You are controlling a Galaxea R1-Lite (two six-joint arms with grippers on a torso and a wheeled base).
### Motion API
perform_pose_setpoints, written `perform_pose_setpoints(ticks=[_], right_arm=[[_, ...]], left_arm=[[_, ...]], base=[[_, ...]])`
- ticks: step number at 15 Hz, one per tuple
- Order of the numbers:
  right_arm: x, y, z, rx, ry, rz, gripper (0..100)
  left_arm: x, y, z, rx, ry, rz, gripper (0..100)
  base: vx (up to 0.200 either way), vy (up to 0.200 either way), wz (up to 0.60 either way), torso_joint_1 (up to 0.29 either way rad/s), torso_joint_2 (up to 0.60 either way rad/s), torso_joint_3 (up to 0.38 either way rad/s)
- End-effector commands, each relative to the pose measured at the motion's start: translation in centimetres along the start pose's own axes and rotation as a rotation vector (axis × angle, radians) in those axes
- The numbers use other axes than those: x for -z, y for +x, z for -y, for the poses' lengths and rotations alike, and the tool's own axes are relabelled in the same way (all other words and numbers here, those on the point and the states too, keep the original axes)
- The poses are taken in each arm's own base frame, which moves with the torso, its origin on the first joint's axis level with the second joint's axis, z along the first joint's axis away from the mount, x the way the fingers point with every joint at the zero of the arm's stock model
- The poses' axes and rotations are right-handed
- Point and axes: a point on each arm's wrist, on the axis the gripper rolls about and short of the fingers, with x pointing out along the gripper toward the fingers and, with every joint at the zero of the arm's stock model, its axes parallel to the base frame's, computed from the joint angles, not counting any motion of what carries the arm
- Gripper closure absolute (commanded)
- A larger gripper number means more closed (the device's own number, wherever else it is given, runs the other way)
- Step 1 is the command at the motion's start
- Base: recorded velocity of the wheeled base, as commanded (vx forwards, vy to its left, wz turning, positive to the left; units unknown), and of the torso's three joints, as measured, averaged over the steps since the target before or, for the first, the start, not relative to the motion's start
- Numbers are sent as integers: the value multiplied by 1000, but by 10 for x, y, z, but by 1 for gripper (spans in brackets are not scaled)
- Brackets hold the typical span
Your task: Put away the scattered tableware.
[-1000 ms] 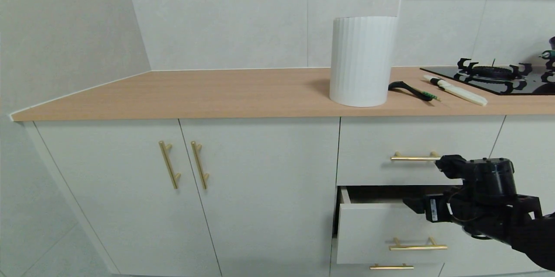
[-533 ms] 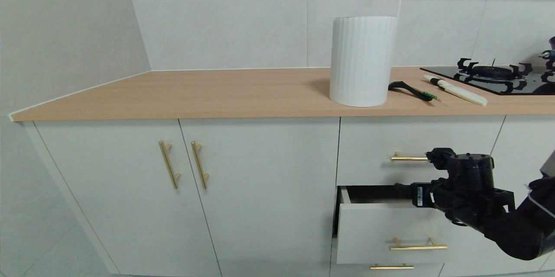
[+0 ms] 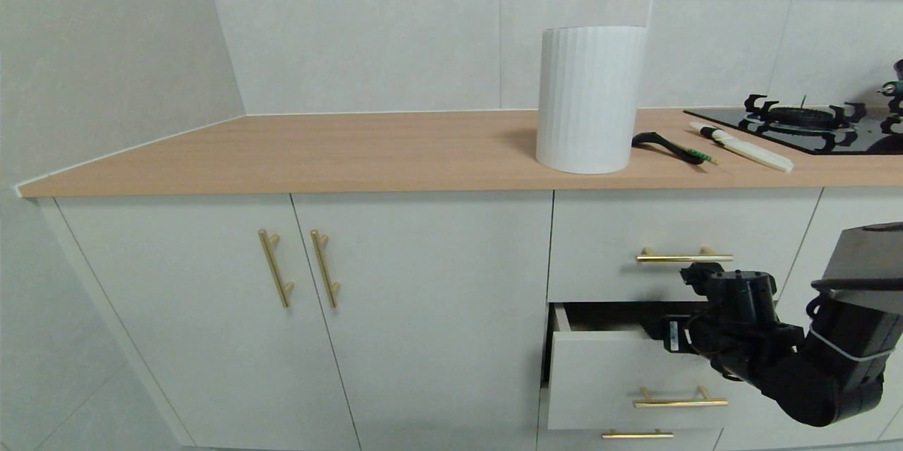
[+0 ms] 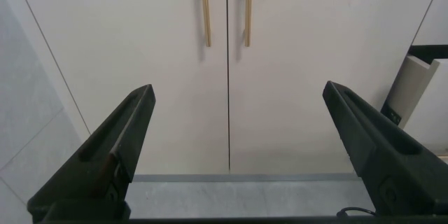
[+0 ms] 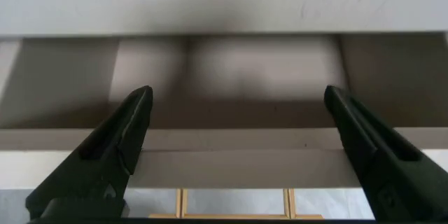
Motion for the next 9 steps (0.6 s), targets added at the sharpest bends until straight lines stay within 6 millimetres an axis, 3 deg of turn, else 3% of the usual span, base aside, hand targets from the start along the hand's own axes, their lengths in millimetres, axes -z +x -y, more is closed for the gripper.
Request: perform_pose_setpoints(ticks=[1,9], right_arm=[[2,-1,1,1,-3,-12,0],[-13,-38,4,-28,-29,-116,0]], left_arm=[[0,0,0,0,0,0,0],[0,0,0,0,0,0,0]], base=[[0,0,0,0,0,0],[0,0,0,0,0,0]])
